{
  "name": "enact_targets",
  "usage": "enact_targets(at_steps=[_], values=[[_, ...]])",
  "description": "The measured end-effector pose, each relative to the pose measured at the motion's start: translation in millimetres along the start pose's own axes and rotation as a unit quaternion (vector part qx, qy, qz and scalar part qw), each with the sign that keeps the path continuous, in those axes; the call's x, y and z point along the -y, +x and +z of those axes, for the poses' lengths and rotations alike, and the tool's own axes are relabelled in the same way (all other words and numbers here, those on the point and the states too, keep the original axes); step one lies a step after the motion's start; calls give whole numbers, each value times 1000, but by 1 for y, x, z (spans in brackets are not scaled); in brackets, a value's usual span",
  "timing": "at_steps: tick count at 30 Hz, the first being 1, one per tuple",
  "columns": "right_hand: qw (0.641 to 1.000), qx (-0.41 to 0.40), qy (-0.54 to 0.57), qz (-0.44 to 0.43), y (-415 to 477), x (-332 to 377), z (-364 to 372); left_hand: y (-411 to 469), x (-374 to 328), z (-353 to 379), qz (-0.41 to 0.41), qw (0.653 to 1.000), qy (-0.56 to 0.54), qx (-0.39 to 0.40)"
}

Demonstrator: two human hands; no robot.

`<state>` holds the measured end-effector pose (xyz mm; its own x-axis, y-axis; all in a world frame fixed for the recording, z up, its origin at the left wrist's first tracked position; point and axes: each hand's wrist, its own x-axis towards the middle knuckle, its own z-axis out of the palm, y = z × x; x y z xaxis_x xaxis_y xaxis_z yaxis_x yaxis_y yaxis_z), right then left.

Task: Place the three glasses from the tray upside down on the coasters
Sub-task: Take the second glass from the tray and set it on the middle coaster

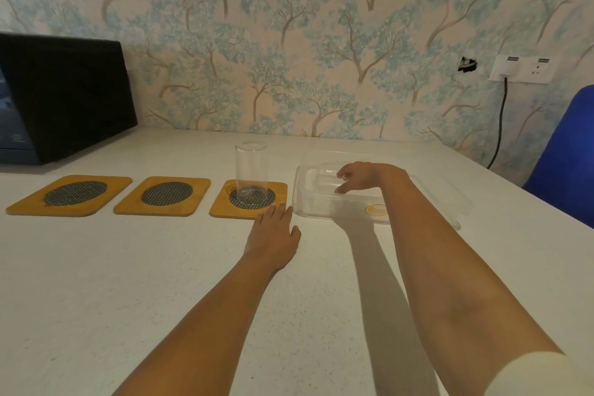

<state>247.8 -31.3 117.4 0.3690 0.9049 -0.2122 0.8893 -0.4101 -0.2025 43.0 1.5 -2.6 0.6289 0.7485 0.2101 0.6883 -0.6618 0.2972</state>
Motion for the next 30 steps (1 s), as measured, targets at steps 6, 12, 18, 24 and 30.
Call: enact_targets(at_steps=[6,12,18,24,30], values=[[999,39,-26,25,10,1,-6,0,0,1,-4,1000,-10,-1],[998,31,-45,29,16,4,-7,0,1,2,-3,1000,-18,-5],[998,-55,-11,4,11,-3,-1,1,2,3,-3,1000,-23,-4],[994,-109,2,-29,-14,-2,-11,0,1,2,4,999,-33,-14],[974,-203,40,-95,-47,20,-15,-4,-2,-5,5,987,-138,-78]])
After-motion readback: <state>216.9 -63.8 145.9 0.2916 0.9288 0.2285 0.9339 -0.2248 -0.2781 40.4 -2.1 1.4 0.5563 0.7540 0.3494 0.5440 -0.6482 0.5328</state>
